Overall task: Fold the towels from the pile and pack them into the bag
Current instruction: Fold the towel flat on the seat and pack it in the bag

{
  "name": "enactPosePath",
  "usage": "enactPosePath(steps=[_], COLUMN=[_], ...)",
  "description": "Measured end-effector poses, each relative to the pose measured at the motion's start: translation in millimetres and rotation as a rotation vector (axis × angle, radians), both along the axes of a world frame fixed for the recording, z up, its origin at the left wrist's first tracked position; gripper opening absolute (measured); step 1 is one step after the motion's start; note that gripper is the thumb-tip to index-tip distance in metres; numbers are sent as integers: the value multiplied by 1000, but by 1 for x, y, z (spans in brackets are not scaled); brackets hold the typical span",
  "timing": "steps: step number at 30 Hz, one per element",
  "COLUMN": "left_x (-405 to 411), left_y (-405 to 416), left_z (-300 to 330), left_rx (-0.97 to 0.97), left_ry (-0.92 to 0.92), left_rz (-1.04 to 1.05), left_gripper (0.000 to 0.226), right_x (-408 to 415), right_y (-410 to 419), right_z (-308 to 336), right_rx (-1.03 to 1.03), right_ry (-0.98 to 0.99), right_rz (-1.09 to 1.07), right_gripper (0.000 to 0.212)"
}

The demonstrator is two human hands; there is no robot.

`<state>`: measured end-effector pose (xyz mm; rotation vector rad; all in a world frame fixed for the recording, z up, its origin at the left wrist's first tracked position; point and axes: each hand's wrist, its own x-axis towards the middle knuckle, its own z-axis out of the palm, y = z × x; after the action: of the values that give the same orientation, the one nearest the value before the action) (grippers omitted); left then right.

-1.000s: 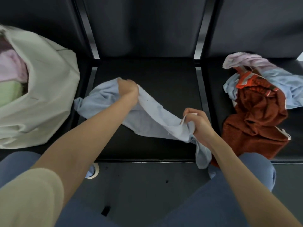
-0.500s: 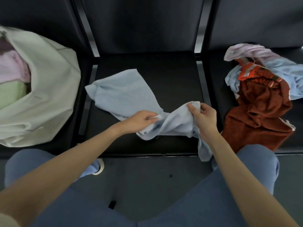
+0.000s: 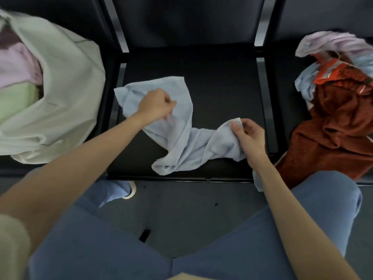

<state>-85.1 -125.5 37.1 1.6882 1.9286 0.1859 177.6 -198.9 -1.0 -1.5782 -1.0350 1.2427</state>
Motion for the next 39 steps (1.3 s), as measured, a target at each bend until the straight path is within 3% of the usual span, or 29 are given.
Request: enactPosePath(steps=[3,10,14,17,20,23,26,33,39], left_x=[19,49,56,67,88,110,119,115,114], left_y=[46,95,85,68,48,19,-5,-23,-24], left_z=[-22,-67,-75,-72,-55,-28,-13,-5,-5], left_rx=[208,187,212,220,149,124,100,91,104], left_ry=[-11,131,169,-7,-371,-569,-615,-601,-566], left_rz=[160,322,409,342,250,111,-16,-226,-263], left_gripper=[15,41,31,22,18,14,12,20,14], right_x=[0,2,4,9,13,14,15,16,18], right_y=[2,5,8,10,10,9,10,8,9], right_z=[-2,1,5,9,13,13,9,10,7], right_rx=[38,113,165,232,290,271,252,251,226], right_ry=[4,-18,-162,-300,-228,-184,-152,-99,-131], right_rz=[0,10,-13,-17,38,83,61,105,97], right_gripper=[13,17,9,4,4,6,5,29,10])
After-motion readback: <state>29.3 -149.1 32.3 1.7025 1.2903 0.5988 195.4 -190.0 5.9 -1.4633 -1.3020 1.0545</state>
